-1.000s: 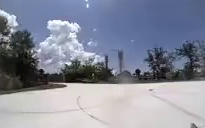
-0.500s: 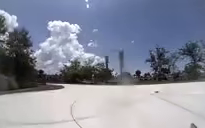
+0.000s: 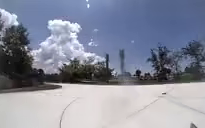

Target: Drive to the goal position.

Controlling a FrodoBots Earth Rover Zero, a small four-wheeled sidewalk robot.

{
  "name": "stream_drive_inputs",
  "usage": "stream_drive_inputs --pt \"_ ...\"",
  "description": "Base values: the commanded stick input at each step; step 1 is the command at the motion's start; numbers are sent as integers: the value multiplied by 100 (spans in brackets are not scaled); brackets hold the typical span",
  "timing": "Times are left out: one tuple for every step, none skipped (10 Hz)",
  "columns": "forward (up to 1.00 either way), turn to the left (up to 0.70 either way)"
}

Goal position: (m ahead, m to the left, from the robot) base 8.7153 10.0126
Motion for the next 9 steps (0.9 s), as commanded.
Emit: stream_drive_inputs --pt "85 0" --pt "85 0" --pt "85 0" --pt "85 0" --pt "85 0" --pt "85 0" --pt "85 0" --pt "85 0" --pt "85 0"
